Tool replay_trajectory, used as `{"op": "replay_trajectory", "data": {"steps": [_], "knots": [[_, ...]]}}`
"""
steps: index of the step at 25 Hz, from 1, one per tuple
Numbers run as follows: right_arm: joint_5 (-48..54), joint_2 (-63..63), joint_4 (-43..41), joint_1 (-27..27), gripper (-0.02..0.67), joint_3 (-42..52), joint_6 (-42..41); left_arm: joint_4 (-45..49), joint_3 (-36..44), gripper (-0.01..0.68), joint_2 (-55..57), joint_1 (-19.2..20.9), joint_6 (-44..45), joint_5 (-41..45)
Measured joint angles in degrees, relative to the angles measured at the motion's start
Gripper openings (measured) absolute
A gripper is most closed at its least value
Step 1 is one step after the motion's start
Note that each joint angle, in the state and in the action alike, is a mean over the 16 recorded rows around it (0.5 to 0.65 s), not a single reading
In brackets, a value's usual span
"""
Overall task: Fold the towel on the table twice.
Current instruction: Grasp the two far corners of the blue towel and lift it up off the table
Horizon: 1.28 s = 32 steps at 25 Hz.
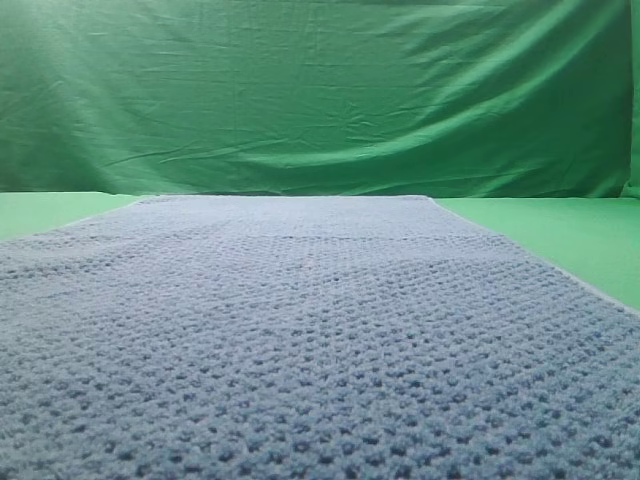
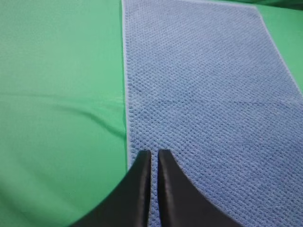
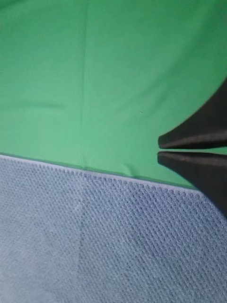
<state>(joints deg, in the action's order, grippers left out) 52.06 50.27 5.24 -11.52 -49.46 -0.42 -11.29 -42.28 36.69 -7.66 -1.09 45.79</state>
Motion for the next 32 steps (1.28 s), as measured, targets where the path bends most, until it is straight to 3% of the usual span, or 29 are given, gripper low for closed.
{"op": "replay_trajectory", "data": {"steps": [11, 20, 24, 32], "knots": [[0.0, 25.3, -4.7, -8.5, 0.0, -10.9, 0.9, 0.0, -6.8, 0.055, 24.0, 0.0, 4.3, -0.5], [-2.2, 43.3, -8.2, -12.3, 0.03, -19.8, 2.8, -0.5, -17.4, 0.059, 45.0, 0.0, 10.0, -2.1], [-3.3, 49.3, -8.6, -12.5, 0.122, -23.1, 3.2, -2.5, -22.4, 0.126, 52.8, 0.0, 13.5, -2.7], [-6.4, 56.8, -8.6, -12.5, 0.437, -26.9, 4.4, -7.9, -28.8, 0.412, 63.8, 0.0, 19.5, -3.5]]}}
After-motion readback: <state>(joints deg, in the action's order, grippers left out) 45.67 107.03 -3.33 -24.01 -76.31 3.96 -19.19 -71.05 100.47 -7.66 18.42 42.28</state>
